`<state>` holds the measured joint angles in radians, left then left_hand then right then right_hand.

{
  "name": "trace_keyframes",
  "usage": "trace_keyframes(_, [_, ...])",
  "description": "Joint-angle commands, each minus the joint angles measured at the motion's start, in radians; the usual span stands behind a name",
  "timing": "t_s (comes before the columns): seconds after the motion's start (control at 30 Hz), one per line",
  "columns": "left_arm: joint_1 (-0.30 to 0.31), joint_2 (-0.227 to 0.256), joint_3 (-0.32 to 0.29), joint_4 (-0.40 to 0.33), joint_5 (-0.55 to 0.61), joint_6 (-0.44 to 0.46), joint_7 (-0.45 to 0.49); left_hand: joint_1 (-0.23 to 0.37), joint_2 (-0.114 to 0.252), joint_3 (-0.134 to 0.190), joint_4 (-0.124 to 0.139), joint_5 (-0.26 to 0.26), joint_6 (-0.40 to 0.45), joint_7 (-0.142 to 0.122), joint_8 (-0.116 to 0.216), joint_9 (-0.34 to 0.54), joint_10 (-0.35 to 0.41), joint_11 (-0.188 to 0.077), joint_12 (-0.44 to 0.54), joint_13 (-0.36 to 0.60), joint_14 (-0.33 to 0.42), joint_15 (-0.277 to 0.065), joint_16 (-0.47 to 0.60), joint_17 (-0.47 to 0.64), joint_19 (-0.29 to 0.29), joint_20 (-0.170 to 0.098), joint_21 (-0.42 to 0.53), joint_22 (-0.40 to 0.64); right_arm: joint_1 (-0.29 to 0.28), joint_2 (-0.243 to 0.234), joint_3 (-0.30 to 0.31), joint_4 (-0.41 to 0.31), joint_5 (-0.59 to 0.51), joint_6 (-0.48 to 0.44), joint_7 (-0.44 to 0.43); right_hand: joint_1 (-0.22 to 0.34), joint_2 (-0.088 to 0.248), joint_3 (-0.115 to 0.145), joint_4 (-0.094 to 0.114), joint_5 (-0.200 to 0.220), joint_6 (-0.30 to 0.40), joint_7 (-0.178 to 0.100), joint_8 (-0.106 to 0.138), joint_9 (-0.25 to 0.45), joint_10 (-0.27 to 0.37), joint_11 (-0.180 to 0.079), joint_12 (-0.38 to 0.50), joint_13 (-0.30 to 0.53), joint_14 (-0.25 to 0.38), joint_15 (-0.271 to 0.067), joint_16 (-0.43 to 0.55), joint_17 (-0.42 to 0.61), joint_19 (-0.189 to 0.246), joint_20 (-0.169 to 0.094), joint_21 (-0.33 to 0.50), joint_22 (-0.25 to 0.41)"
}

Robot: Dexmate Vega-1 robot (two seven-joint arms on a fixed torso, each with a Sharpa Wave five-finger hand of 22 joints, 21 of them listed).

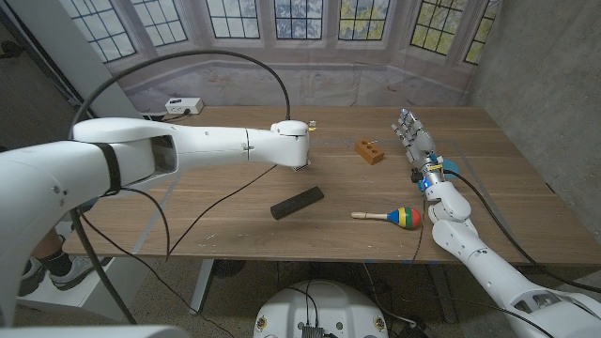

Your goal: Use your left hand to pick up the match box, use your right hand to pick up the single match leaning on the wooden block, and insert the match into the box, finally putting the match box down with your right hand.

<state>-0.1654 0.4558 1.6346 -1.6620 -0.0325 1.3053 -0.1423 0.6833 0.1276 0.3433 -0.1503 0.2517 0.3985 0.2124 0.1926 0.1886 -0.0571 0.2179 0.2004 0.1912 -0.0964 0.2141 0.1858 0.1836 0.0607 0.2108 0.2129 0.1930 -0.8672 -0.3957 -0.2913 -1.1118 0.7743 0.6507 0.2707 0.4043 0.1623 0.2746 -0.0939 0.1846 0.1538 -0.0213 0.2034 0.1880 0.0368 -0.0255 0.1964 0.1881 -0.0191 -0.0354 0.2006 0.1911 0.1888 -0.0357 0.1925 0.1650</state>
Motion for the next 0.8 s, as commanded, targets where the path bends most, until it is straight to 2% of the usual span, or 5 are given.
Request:
trace_keyframes(0.03, [0.007, -0.015, 0.001, 0.004, 0.006, 0.005, 0.005, 0.007, 0.006, -0.004, -0.001, 0.006, 0.015, -0.002, 0.004, 0.002, 0.001, 0.003, 0.002, -0.001, 0.004, 0.004, 0.003, 0.003, -0.002, 0.0, 0.008, 0.002, -0.004, 0.012, 0.008, 0.022, 0.014, 0.026, 0.022, 0.01, 0.001, 0.004, -0.005, -0.002, 0.011, -0.003, -0.001, 0.004, 0.01, -0.004, 0.0, 0.004, 0.006, -0.011, 0.006, 0.003, 0.008, -0.035, 0.0, 0.004])
trace_keyframes(0.8, [0.004, -0.034, 0.059, -0.022, 0.013, 0.042, 0.05, 0.038, 0.005, -0.005, -0.002, 0.018, 0.048, -0.003, 0.01, 0.011, 0.022, 0.003, 0.003, 0.0, 0.025, 0.004, 0.004, 0.003, 0.014, 0.0, 0.011, 0.003, -0.026, 0.026, 0.024, 0.034, 0.04, 0.054, 0.042, 0.011, 0.001, 0.006, -0.007, -0.003, 0.015, -0.003, -0.001, 0.004, 0.012, -0.003, 0.001, 0.004, 0.008, -0.011, 0.006, 0.003, 0.011, -0.034, 0.0, 0.004])
